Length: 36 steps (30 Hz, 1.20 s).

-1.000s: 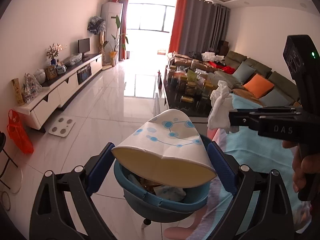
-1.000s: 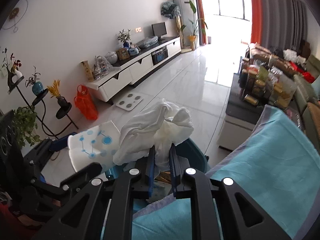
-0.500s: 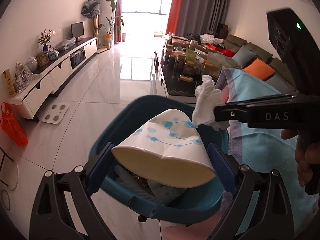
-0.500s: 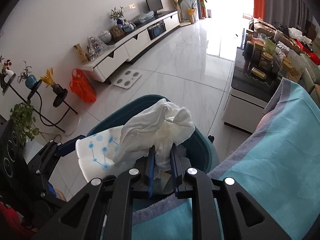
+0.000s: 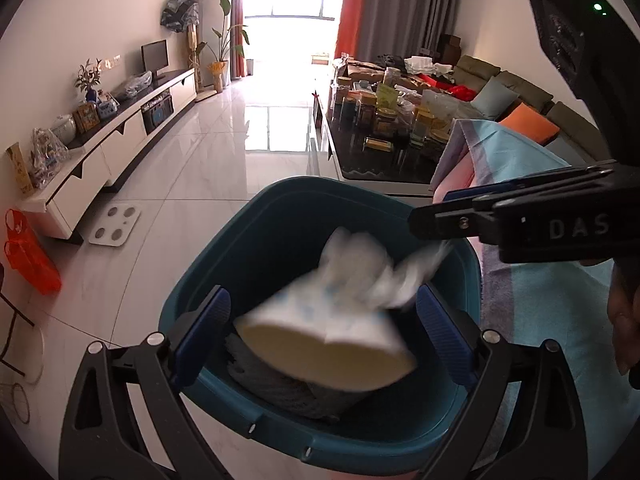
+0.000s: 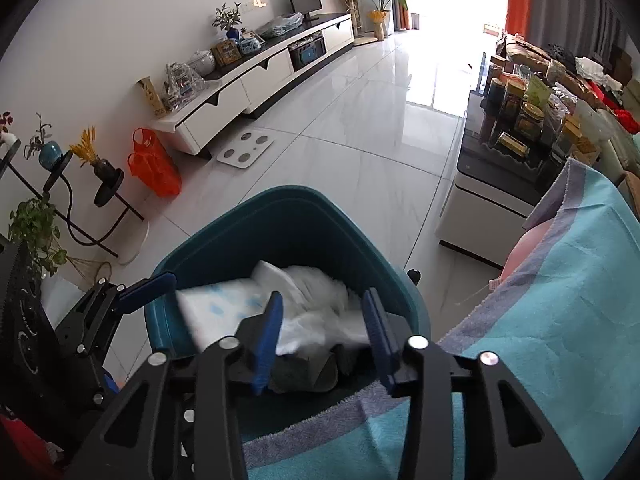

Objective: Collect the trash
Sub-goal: 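Open both tools to drop the cup and tissue into the bin, then swing both tools back over the table toward the orange peels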

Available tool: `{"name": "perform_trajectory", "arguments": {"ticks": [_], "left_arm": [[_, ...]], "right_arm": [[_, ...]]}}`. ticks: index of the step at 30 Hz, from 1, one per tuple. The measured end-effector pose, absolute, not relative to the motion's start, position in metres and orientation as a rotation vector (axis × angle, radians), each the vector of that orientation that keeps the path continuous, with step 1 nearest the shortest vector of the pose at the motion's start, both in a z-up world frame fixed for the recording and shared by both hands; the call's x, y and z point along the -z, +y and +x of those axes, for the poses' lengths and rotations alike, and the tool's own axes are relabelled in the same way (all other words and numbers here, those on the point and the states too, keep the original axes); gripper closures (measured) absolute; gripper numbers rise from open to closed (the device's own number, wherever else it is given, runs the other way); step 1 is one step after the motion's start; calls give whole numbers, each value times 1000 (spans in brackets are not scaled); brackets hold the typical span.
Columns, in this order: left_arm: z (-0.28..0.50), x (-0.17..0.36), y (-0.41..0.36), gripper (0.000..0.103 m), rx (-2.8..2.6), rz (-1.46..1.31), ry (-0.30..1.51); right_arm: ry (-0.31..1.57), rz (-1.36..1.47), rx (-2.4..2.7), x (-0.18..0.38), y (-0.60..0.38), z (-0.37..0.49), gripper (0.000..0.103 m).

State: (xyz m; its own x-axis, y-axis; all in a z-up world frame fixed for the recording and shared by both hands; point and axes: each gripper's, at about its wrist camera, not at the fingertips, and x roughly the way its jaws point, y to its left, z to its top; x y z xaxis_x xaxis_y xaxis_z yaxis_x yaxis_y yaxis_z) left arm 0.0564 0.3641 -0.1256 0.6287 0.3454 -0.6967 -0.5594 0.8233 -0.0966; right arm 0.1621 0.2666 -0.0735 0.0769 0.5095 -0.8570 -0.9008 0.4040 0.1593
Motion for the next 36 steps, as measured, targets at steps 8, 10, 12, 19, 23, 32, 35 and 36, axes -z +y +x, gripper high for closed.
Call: {"name": "perform_trajectory", "arguments": {"ticks": [8, 10, 12, 19, 23, 32, 35, 36], "left_arm": [[57, 118, 361, 7, -544, -309, 702], [54, 114, 360, 7, -549, -302, 693], [51, 110, 358, 6, -555, -297, 686], [31, 86, 349, 6, -586, -280, 637], [15, 64, 340, 6, -596, -280, 582], [-11, 1, 297, 5, -541, -247, 441], [-13, -17, 275, 5, -512, -223, 400], [-13, -21, 269, 5, -503, -218, 393]], "right_arm": [[987, -441, -1116, 62, 257, 165, 53], [977, -433, -1114, 59, 253, 164, 52], [965, -422, -1113, 54, 248, 164, 50], [888, -384, -1102, 31, 222, 156, 34], [824, -356, -1077, 16, 199, 150, 18], [695, -274, -983, -9, 129, 132, 7], [666, -249, -951, -13, 101, 125, 7], [649, -241, -939, -14, 91, 122, 7]]}}
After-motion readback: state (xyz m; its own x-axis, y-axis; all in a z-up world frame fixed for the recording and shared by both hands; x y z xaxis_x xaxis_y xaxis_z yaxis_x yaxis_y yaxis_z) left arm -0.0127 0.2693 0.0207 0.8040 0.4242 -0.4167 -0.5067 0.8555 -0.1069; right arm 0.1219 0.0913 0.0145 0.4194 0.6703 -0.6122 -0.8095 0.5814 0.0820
